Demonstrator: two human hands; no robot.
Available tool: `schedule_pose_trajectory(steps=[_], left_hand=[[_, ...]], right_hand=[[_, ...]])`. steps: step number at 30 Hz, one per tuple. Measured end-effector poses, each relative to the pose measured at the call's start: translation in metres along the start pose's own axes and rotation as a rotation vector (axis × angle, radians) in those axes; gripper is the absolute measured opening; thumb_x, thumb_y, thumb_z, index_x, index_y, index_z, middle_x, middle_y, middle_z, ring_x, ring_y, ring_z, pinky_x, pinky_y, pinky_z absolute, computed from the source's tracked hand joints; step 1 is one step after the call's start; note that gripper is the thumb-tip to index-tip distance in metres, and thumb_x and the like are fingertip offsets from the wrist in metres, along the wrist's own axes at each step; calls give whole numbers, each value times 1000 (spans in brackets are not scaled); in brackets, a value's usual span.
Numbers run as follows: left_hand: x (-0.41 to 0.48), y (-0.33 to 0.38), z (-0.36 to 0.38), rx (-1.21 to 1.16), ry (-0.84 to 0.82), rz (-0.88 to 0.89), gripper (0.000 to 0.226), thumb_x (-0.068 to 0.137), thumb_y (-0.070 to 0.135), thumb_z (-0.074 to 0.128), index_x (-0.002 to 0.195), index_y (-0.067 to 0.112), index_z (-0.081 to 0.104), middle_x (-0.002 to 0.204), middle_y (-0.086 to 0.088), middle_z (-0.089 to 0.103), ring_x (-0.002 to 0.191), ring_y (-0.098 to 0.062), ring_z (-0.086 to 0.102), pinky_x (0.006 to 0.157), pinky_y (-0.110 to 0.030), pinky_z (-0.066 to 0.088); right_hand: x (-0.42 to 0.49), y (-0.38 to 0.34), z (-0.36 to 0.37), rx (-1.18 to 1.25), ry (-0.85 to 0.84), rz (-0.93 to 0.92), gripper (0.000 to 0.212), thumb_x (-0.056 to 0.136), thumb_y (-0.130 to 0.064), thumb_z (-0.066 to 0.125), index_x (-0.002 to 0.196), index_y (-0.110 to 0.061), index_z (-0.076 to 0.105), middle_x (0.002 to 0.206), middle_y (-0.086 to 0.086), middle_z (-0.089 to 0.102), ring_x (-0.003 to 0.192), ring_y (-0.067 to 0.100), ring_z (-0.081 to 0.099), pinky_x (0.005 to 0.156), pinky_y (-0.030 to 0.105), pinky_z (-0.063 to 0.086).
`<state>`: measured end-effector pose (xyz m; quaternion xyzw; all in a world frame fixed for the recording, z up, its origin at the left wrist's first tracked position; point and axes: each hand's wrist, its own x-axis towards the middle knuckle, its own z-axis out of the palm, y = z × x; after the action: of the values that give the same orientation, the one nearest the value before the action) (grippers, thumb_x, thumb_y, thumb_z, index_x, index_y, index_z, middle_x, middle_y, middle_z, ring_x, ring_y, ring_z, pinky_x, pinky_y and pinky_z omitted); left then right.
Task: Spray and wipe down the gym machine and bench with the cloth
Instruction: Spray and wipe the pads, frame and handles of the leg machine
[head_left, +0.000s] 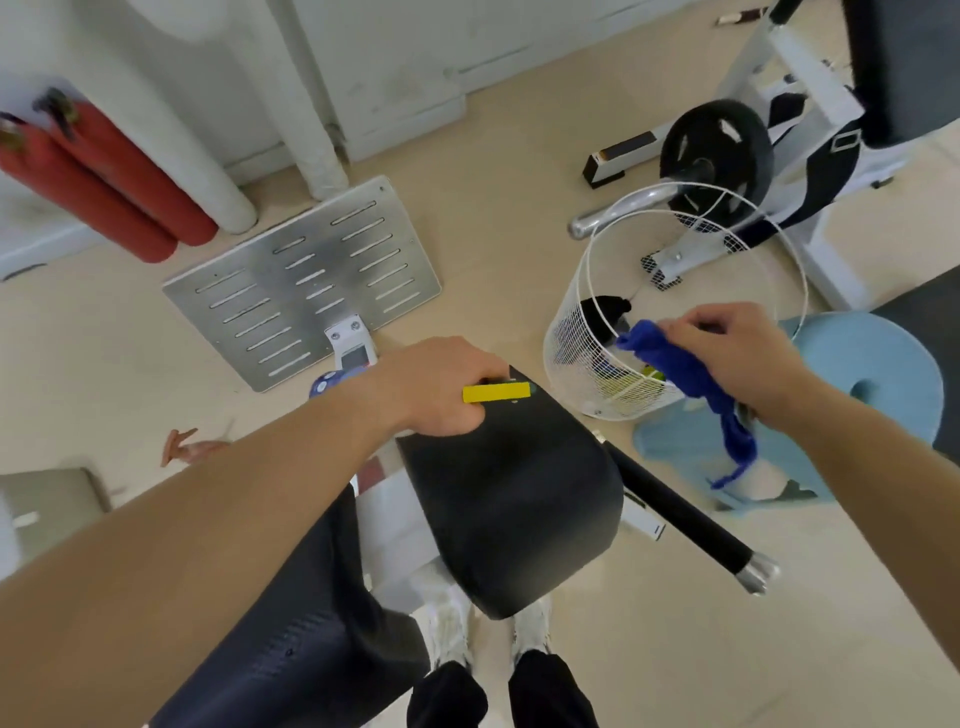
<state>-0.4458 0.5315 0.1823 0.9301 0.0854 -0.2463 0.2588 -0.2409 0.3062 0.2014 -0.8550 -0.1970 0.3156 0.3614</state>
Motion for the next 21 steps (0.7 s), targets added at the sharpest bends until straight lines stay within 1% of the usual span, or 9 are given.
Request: schedule_pose_trajectory(steps=[2, 7, 11, 14, 16, 17, 18, 19, 21], left_hand=[[4, 6, -1, 38, -53, 18, 19, 81, 19, 64, 99, 22, 66, 85, -2, 66, 80, -24, 62, 75, -47, 56], [13, 15, 0, 109, -104, -5, 9, 84, 25, 62, 92, 22, 64, 80, 0, 63, 77, -21, 60, 75, -46, 56], [19, 13, 6, 80, -74, -33, 6, 87, 25, 62, 90, 19, 62, 79, -2, 61, 77, -23, 59, 75, -47, 55], [21, 2, 11, -27, -33, -66, 5, 86, 22, 64, 88, 26, 61, 77, 2, 60, 77, -20, 58, 75, -47, 55], [20, -6, 12, -88, 13, -85, 13, 85, 22, 63, 92, 32, 61, 78, 5, 61, 78, -18, 58, 75, -44, 54], [18, -10, 13, -114, 39, -98, 14, 85, 22, 63, 92, 33, 61, 78, 5, 61, 77, -18, 58, 75, -43, 54], [17, -14, 13, -129, 62, -121, 12, 85, 23, 62, 93, 32, 62, 78, 4, 62, 78, -19, 59, 75, -45, 55], [17, -19, 13, -140, 89, -142, 13, 83, 26, 58, 94, 28, 63, 80, 1, 63, 79, -21, 60, 77, -47, 56], [15, -27, 13, -168, 134, -190, 28, 78, 32, 51, 100, 22, 66, 85, -4, 67, 81, -23, 61, 79, -48, 57]], right_hand=[[7, 4, 1, 49, -22, 29, 23, 95, -29, 66, 79, -14, 71, 50, -8, 61, 41, 2, 53, 41, 15, 41], [19, 16, 22, 104, -65, 52, 27, 93, -38, 67, 80, -16, 74, 66, 0, 68, 64, 17, 62, 62, 31, 48], [23, 17, 40, 216, -45, 70, 34, 96, -37, 63, 90, -4, 71, 71, 7, 66, 65, 18, 60, 62, 32, 48], [18, 17, 63, 290, -107, 114, 25, 101, -38, 55, 96, -18, 69, 80, 1, 70, 71, 14, 65, 65, 27, 50], [10, 23, 86, 232, -249, 76, 15, 101, -35, 55, 105, -27, 67, 97, -3, 70, 87, 11, 67, 79, 25, 51], [3, 27, 96, 179, -312, 42, 15, 100, -32, 57, 113, -30, 65, 107, -5, 68, 97, 9, 64, 88, 24, 48], [-2, 30, 101, 131, -340, 13, 24, 98, -28, 61, 122, -32, 63, 115, -6, 65, 106, 9, 61, 96, 25, 44], [-7, 33, 102, 114, -345, -1, 30, 95, -24, 65, 124, -33, 62, 121, -5, 61, 112, 11, 58, 102, 28, 41], [-15, 37, 92, 168, -375, -1, 30, 90, -20, 69, 113, -39, 68, 124, -7, 60, 116, 12, 57, 104, 33, 42]])
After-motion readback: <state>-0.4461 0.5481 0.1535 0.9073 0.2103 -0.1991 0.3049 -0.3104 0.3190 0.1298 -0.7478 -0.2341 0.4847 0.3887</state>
